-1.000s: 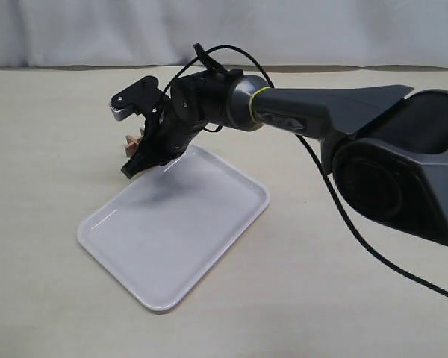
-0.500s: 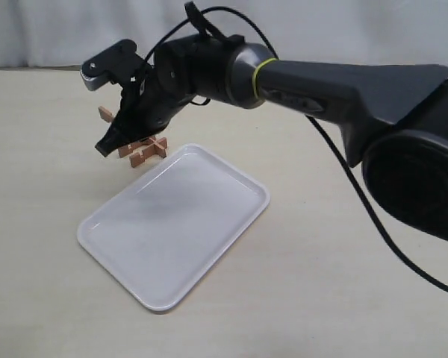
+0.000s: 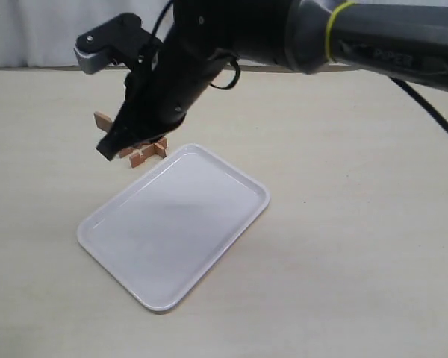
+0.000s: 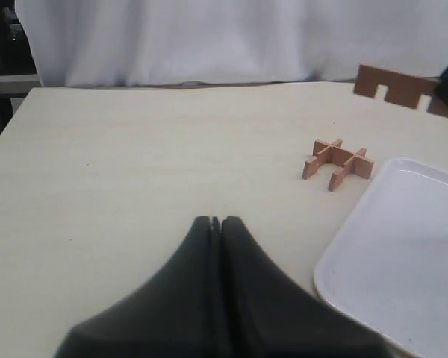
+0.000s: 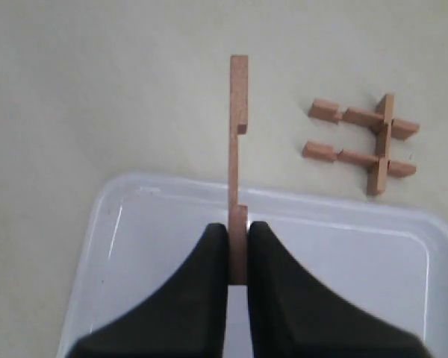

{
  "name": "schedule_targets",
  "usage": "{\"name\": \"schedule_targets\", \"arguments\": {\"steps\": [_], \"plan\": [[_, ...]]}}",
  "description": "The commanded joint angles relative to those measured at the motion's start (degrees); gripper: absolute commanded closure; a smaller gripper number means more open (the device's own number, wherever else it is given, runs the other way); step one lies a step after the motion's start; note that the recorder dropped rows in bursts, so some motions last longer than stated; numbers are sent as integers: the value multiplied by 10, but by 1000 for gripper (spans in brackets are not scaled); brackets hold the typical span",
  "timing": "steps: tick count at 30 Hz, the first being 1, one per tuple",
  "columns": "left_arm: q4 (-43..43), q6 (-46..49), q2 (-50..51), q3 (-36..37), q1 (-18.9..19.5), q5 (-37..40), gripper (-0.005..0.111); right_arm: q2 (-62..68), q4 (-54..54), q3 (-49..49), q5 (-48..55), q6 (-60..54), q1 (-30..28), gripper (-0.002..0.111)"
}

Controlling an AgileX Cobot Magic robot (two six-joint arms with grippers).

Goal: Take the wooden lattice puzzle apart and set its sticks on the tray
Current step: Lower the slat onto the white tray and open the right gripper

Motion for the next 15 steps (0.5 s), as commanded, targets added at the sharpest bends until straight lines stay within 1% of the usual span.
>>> {"name": "schedule_targets", "arguments": {"steps": [1, 5, 8, 11, 15], "plan": [[2, -2, -1, 2, 0, -5, 107, -52, 4, 133, -88, -16, 0, 104], [2, -2, -1, 2, 0, -5, 107, -78, 34, 233, -171, -31, 0, 104], [2, -2, -1, 2, 0, -5, 107, -82, 87, 285, -230, -55, 0, 104], [2, -2, -1, 2, 0, -5, 107, -67, 145, 308, -249, -60, 0, 104], [2, -2, -1, 2, 0, -5, 107, -40, 149, 308, -244, -60, 7, 104]]}}
